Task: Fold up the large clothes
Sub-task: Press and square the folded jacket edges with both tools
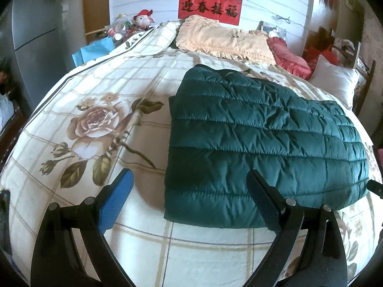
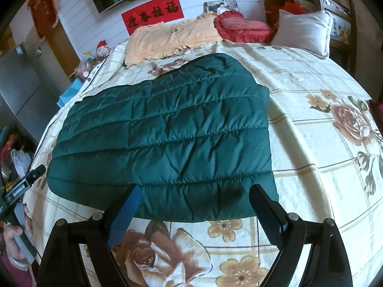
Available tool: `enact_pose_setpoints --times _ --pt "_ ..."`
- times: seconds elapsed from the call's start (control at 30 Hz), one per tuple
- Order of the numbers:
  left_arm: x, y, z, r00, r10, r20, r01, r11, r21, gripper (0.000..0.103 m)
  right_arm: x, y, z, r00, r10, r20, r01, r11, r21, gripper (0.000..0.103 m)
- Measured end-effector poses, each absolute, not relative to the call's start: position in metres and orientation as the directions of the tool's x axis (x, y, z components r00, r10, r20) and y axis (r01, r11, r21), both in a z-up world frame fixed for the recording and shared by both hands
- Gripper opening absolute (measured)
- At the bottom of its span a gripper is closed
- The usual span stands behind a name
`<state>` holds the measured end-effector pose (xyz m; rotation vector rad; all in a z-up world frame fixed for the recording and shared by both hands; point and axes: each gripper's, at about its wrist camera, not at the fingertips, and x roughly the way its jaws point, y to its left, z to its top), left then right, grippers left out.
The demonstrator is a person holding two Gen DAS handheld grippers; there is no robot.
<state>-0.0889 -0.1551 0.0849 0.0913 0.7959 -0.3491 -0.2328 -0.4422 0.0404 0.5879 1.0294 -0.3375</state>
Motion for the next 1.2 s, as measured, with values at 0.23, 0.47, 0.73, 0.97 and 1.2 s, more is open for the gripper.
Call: enact_pose_setpoints --times 0.23,0.47,0.73,0.97,1.2 --pt "-0.092 -0.155 0.084 0.647 -0.275 -0.711 0.339 0.939 -0.055 0.096 -0.233 -0.436 0.043 0.474 -0.009 -0.881 0.518 0.811 0.270 0.090" --pt "-0.092 -0.155 0.084 0.646 -0.279 -0.711 0.339 0.939 -0.060 0.096 -0.229 -0.432 0.044 0.471 -0.013 -0.882 0.508 0.821 0.259 0.090" --pt "-0.084 -0.154 0.079 0.633 -0.284 -0.720 0.325 0.942 -0.085 0.096 -0.230 -0.440 0.040 0.463 -0.020 -0.886 0.525 0.811 0.256 0.090" --pt "-0.073 -0.150 0.069 0.601 -0.306 -0.738 0.329 0.937 -0.120 0.096 -0.230 -0.452 0.032 0.453 -0.018 -0.891 0.544 0.798 0.260 0.091" --pt "-0.049 -0.132 0.054 0.493 -0.463 -0.736 0.305 0.885 -0.352 0.096 -0.236 -0.481 0.025 0.473 -0.038 -0.880 0.589 0.757 0.284 0.093"
